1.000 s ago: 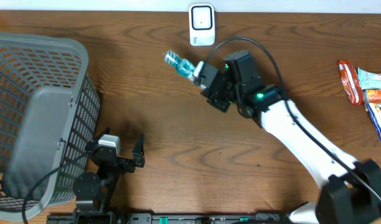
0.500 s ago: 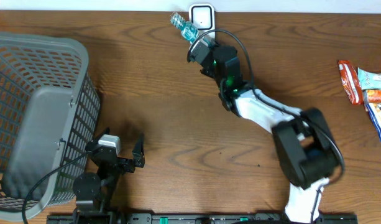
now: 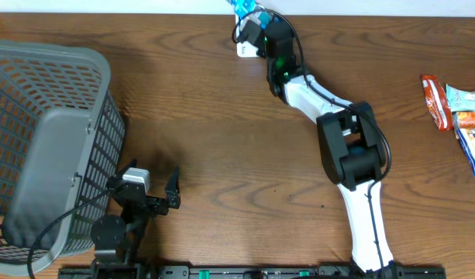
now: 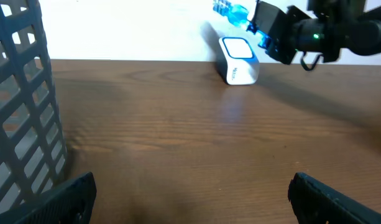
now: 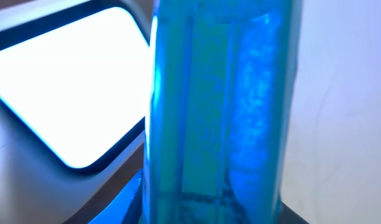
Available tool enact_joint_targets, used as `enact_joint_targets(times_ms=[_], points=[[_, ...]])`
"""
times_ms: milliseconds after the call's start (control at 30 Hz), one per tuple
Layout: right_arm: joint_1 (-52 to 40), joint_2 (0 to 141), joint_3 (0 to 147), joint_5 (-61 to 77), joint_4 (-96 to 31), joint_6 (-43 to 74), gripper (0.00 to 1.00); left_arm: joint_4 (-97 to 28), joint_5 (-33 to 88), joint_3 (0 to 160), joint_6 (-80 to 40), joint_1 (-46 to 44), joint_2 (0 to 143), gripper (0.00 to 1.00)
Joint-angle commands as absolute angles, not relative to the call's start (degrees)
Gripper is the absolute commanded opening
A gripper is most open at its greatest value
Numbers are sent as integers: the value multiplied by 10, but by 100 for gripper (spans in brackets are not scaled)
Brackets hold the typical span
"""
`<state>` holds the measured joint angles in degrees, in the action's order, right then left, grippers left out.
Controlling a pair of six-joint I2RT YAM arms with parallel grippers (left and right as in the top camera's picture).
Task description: Scan the item barcode
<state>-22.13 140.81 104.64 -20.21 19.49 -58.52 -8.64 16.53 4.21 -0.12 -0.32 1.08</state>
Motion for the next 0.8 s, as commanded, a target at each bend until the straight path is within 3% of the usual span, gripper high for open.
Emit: enact_joint_targets(times_ms=[0, 500, 633, 767], points=[[-223, 1435, 1098, -237, 198, -645, 1, -98, 169, 32, 2, -1, 10, 98], [-202, 1418, 1122, -420, 175, -641, 1, -98, 168, 32, 2, -1, 10, 98], [-163, 1381, 1122, -456, 72, -584, 1, -98, 168, 32, 2, -1, 10, 98], [-101, 1354, 1122, -462, -119, -479, 1, -98, 169, 32, 2, -1, 10, 98]])
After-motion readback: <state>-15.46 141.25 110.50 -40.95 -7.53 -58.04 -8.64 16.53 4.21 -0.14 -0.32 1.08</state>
